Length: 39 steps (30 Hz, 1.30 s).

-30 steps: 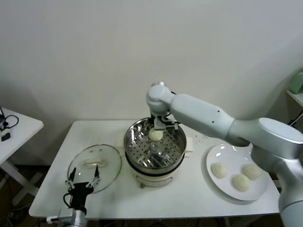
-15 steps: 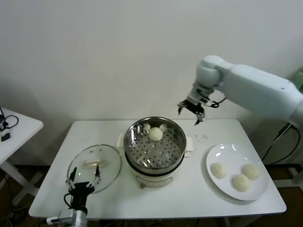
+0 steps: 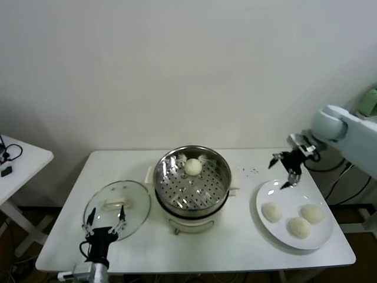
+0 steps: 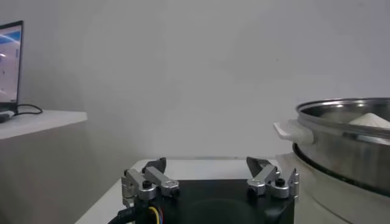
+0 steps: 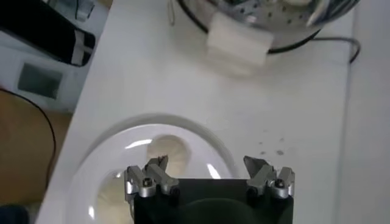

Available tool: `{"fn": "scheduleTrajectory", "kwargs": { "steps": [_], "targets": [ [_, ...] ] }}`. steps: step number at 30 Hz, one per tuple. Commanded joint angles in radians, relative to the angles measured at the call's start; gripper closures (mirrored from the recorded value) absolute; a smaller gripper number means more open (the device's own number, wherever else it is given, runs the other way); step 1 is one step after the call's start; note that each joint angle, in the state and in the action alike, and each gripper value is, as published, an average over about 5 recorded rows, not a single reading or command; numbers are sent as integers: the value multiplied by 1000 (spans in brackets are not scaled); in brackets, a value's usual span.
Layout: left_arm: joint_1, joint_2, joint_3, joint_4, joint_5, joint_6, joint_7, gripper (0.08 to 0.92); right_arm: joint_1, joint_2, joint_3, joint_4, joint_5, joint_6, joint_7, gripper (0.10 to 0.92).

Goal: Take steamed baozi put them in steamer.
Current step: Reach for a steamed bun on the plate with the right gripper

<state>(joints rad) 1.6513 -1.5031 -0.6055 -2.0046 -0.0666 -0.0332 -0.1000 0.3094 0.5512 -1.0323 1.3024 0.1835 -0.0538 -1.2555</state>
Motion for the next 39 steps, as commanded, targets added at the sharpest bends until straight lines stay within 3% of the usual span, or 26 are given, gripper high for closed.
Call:
{"fn": "scheduleTrajectory", "kwargs": {
  "steps": [1,19,39],
  "targets": [
    [3,1,1,-6,-3,0,-3,177,-342,-106,197,1,-57,-70,35,203],
    [20,1,-10,15,-19,-7,-2,177,-367,89,198,-142,-127,-63,127,203],
    [29,5,-15,11,-63,1,0,177,-366,142,181,-165,-205,-39,110,203]
  ]
}}
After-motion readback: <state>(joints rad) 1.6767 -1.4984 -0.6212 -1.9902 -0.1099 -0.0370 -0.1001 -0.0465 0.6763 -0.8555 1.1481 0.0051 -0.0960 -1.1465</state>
